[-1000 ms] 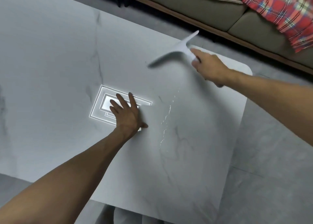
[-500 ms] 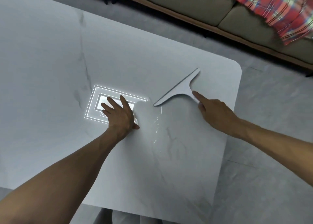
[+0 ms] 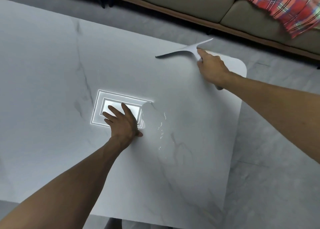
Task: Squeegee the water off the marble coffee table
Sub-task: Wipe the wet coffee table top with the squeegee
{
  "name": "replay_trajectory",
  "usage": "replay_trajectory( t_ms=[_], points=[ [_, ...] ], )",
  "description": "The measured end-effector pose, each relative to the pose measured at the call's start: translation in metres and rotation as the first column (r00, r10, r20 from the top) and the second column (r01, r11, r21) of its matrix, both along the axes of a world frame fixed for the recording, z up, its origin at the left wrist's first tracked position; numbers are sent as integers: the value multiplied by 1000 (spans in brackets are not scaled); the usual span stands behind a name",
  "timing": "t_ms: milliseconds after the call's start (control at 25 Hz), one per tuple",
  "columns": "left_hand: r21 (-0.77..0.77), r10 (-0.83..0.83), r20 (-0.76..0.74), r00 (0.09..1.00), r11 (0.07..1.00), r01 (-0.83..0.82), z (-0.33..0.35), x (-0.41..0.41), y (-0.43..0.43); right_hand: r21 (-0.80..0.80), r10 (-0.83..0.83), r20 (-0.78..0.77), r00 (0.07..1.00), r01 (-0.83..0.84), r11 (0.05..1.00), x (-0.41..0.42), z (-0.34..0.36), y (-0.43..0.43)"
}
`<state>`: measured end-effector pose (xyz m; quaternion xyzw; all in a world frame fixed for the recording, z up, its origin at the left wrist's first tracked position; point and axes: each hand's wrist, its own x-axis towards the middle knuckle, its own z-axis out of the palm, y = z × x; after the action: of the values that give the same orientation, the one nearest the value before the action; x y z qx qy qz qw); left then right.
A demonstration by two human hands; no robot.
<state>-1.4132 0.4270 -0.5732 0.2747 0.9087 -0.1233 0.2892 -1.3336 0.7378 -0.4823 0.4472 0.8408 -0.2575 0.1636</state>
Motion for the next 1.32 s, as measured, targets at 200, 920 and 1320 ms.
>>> replay_trajectory(
  t_ms=[200, 920, 1320],
  points=[
    [20, -2, -22, 1000, 1000, 3, -1, 0, -2, 1, 46, 36, 998, -46, 999, 92, 0, -48],
    [128, -101, 45, 994, 987, 95, 7, 29, -6, 44, -122, 85, 989, 118, 992, 137, 10, -42],
    [198, 87, 186, 979, 972, -124, 3, 55, 5, 16, -244, -27, 969, 244, 970, 152, 32, -23]
  ],
)
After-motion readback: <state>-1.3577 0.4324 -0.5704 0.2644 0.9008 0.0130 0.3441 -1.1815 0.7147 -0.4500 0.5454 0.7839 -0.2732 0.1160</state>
